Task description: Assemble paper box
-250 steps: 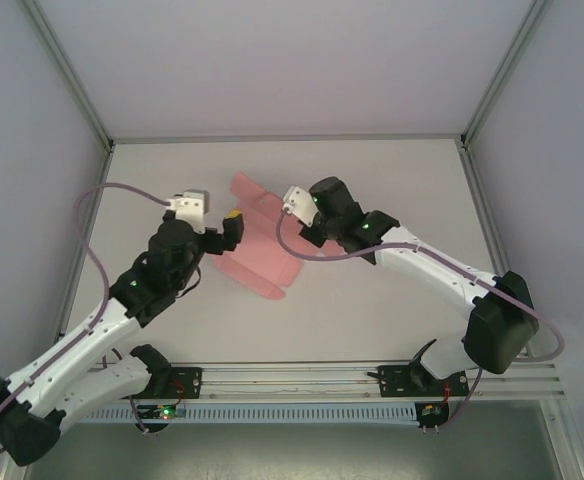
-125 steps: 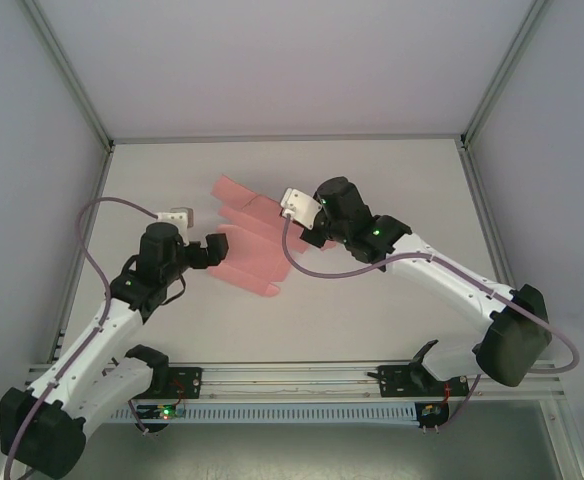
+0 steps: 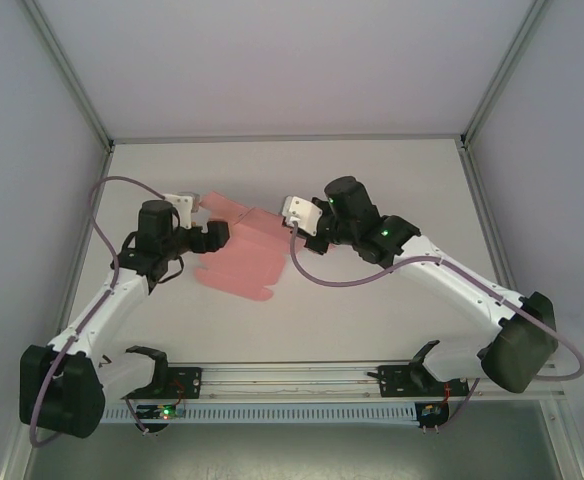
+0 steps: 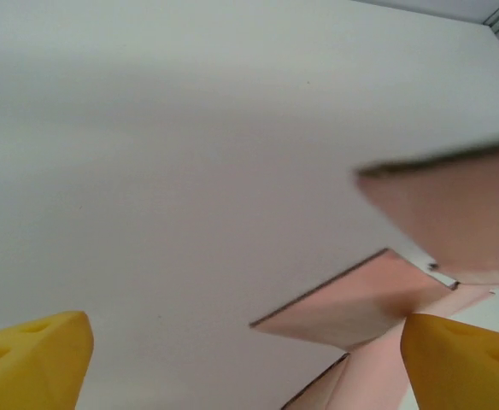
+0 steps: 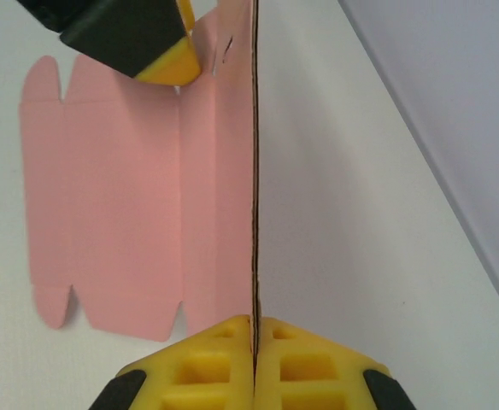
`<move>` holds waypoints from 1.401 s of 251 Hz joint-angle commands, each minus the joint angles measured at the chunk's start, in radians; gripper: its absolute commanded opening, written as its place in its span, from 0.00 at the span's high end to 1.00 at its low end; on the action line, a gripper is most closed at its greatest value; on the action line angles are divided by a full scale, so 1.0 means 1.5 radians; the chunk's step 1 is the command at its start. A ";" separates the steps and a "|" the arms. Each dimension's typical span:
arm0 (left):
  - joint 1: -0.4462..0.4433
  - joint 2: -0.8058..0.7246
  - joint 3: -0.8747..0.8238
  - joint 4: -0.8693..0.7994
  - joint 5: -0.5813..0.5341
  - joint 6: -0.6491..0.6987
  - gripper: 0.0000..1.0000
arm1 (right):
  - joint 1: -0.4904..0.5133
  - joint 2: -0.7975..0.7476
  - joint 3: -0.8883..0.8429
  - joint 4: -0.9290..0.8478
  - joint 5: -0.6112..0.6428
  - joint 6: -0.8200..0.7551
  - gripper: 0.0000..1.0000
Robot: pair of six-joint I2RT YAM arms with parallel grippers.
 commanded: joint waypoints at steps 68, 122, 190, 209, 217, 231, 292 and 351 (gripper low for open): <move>0.011 -0.047 -0.011 0.034 0.142 0.112 0.32 | -0.022 0.004 0.018 -0.015 -0.051 0.015 1.00; 0.011 -0.045 -0.008 0.017 0.152 0.119 0.58 | -0.030 0.021 0.040 -0.022 -0.038 0.047 1.00; 0.010 -0.030 -0.010 0.022 0.159 0.106 0.70 | -0.048 0.045 0.068 -0.034 -0.049 0.099 1.00; 0.007 -0.021 -0.006 0.029 0.160 0.107 0.73 | -0.048 0.048 0.070 -0.039 -0.062 0.094 1.00; 0.005 -0.017 -0.004 0.034 0.160 0.107 0.75 | -0.048 0.048 0.068 -0.040 -0.071 0.090 1.00; 0.002 -0.008 0.000 0.042 0.165 0.109 0.77 | -0.048 0.048 0.067 -0.039 -0.078 0.091 1.00; -0.009 0.019 0.020 0.056 0.181 0.122 0.75 | -0.047 0.045 0.063 -0.046 -0.080 0.088 1.00; -0.012 0.020 0.039 0.039 0.161 0.169 0.70 | -0.049 0.049 0.065 -0.052 -0.091 0.093 1.00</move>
